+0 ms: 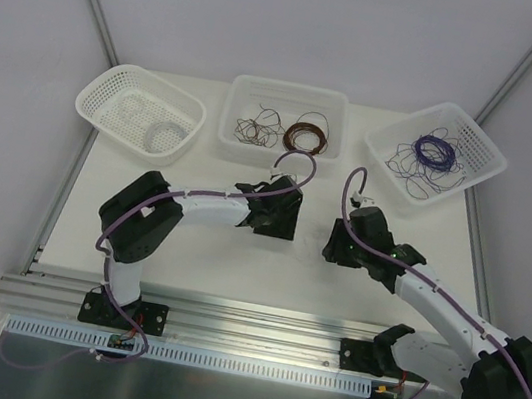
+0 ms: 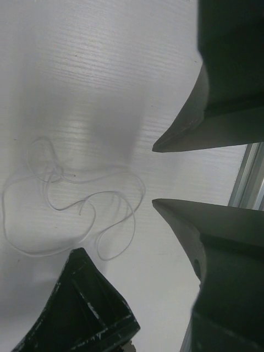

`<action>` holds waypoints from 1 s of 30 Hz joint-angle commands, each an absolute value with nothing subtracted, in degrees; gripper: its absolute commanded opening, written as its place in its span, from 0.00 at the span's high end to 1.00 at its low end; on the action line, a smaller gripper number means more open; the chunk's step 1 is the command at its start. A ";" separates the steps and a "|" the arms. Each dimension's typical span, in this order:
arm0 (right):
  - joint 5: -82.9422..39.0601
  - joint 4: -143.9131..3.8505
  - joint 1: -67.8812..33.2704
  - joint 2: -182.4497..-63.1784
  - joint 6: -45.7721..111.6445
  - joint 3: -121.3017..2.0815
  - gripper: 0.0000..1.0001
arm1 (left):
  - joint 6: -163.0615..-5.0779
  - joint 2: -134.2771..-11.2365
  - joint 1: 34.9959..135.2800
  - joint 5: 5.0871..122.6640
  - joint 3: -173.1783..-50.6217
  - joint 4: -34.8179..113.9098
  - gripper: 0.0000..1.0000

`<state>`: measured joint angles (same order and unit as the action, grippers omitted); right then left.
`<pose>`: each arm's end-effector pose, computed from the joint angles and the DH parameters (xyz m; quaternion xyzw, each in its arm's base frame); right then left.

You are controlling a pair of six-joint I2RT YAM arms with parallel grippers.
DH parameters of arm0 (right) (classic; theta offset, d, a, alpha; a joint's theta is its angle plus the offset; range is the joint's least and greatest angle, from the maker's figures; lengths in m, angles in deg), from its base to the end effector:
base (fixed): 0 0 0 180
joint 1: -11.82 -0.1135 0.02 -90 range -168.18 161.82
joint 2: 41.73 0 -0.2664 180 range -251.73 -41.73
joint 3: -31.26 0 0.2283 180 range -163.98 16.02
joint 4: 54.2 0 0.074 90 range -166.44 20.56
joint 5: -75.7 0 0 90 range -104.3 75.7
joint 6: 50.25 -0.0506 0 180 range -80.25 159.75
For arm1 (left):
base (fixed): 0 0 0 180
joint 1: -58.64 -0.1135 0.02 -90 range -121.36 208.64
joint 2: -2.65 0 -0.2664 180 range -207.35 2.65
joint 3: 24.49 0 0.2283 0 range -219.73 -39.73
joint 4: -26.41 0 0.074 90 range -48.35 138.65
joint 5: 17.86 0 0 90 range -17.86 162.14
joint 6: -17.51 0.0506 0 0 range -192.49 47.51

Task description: Untangle the cables

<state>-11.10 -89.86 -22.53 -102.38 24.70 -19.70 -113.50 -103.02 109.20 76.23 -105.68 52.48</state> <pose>0.1683 0.1116 0.2187 -0.1445 0.9134 0.1352 0.3558 0.2434 -0.2903 0.1793 0.0663 0.9385 -0.2183 0.2593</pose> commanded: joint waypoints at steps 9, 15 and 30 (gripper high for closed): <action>-12.10 -86.49 -22.28 -99.65 22.79 -17.73 0.55 | -117.14 -109.05 111.37 85.05 -111.71 52.90 0.56; -13.77 -82.89 -22.28 -101.67 20.69 -16.85 0.55 | -117.84 -109.59 111.55 86.55 -111.01 53.60 0.89; -17.73 -71.28 -22.19 -116.25 13.56 -16.05 0.67 | -116.17 -103.70 111.46 89.19 -108.11 54.31 1.00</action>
<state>-16.82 -75.26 -22.50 -114.51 15.96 -15.99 -116.74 -107.11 110.84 86.97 -109.09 52.59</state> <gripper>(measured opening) 0.374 0.008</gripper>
